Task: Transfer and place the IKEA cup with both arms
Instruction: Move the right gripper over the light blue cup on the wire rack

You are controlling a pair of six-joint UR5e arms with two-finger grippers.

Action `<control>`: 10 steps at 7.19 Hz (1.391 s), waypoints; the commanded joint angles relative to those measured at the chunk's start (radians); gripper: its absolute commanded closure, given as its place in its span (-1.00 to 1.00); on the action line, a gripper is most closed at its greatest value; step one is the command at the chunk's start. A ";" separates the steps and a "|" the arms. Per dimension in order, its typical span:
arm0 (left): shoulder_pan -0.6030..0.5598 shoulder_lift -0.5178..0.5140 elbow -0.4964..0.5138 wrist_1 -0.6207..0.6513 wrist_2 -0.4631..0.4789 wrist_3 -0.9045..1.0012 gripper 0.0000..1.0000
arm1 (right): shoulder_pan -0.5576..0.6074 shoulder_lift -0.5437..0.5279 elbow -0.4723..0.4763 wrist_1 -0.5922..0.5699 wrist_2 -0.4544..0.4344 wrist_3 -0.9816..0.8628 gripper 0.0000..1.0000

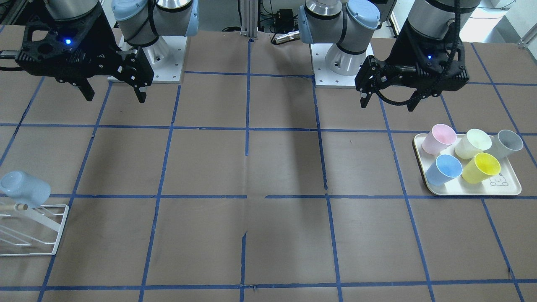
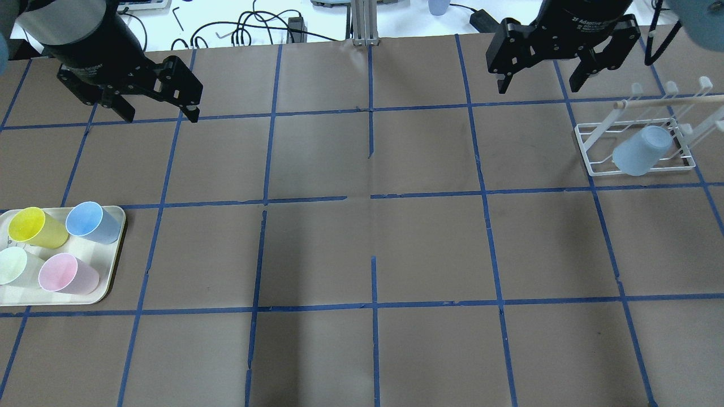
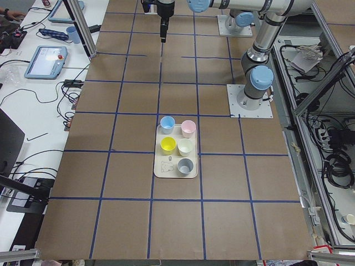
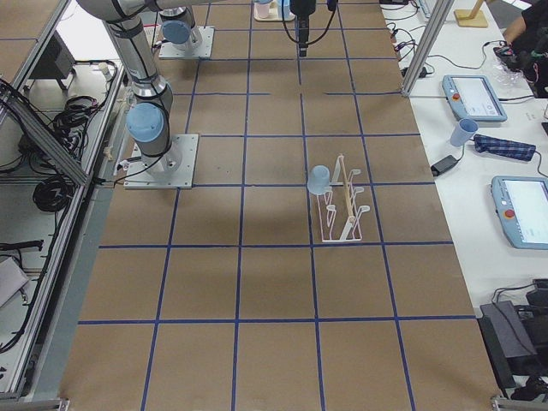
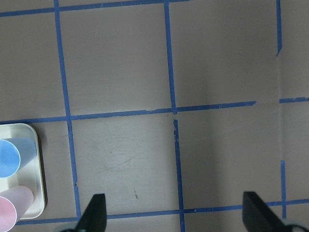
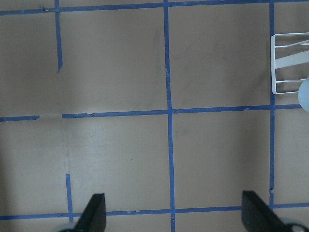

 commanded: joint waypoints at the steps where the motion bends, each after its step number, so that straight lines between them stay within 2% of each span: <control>1: 0.000 0.005 -0.012 -0.002 0.002 -0.006 -1.00 | -0.003 0.000 0.000 0.001 0.000 0.001 -1.00; 3: 0.000 0.011 -0.010 0.000 0.000 -0.006 -1.00 | -0.021 0.000 -0.003 0.000 0.002 -0.006 -1.00; 5: 0.000 0.016 -0.016 -0.002 0.000 -0.006 -1.00 | -0.124 0.016 0.000 -0.008 0.005 -0.101 -1.00; 7: 0.000 0.017 -0.021 0.000 -0.002 -0.006 -1.00 | -0.269 0.098 -0.001 -0.008 0.014 -0.234 -1.00; 10: 0.000 0.016 -0.020 0.000 -0.005 -0.006 -1.00 | -0.389 0.244 0.002 -0.159 0.005 -0.409 -1.00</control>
